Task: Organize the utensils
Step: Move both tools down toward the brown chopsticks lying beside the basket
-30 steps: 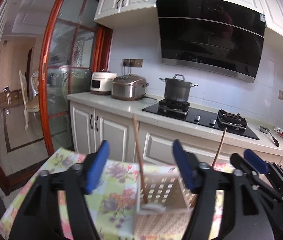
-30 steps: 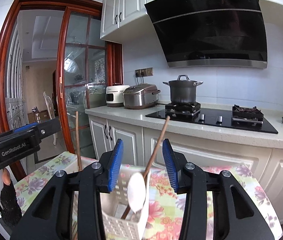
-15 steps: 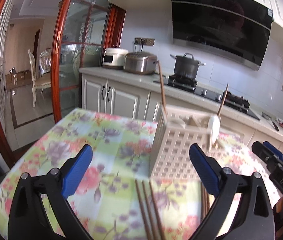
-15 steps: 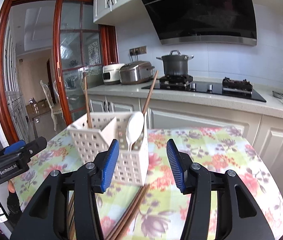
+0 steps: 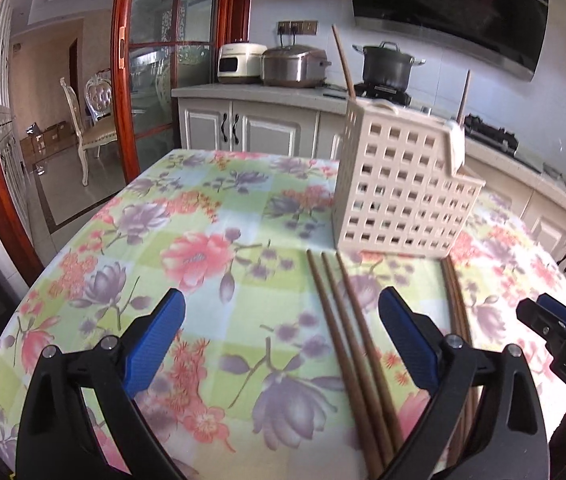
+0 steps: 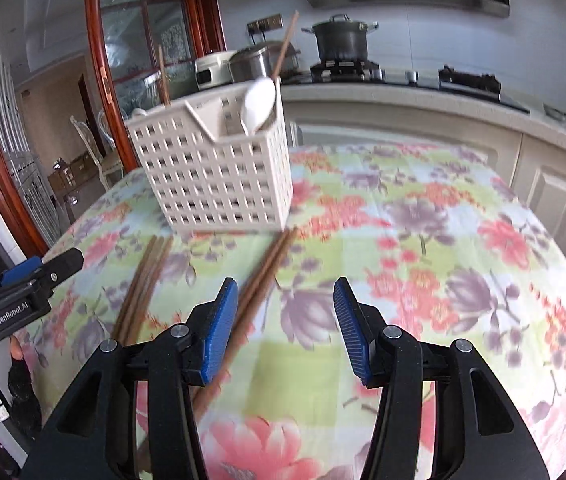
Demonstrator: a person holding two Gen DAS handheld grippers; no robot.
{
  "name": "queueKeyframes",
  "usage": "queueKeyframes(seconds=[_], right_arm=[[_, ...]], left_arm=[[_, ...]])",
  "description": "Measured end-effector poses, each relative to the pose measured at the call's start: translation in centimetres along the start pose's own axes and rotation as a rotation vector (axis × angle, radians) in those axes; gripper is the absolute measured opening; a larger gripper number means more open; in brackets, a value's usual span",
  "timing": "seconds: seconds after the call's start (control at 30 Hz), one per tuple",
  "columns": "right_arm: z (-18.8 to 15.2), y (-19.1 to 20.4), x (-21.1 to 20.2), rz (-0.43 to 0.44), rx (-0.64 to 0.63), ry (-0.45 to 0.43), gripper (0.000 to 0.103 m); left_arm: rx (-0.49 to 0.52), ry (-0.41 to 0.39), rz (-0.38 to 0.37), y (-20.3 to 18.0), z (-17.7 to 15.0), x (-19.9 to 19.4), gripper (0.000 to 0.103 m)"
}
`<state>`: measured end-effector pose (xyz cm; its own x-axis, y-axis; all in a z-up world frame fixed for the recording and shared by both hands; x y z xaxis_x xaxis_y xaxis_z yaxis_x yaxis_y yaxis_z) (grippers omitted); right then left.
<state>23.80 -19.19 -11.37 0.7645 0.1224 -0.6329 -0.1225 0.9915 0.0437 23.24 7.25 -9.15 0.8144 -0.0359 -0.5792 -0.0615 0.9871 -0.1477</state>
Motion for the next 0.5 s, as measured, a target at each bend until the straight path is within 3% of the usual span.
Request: queueKeyframes(seconds=[0.33, 0.5], right_arm=[[-0.7, -0.4, 1.9, 0.002, 0.04, 0.134, 0.049], [-0.7, 0.1, 1.9, 0.015, 0.032, 0.14, 0.049]], left_arm=[[0.038, 0.166, 0.069, 0.3, -1.0, 4.0, 0.092], [0.022, 0.236, 0.079, 1.0, -0.3, 6.9, 0.077]])
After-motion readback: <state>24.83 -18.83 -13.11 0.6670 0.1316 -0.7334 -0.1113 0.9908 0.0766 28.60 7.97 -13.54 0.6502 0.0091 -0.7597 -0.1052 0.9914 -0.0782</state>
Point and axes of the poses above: each gripper's, at about its wrist camera, not at the fingertips, and x roughly the way its jaws point, y to its left, z to its top, the point moved 5 cm from there along x, roughly the way its jaws point, and after that the axes turned 9 degrees about -z, right-handed, at the moved point
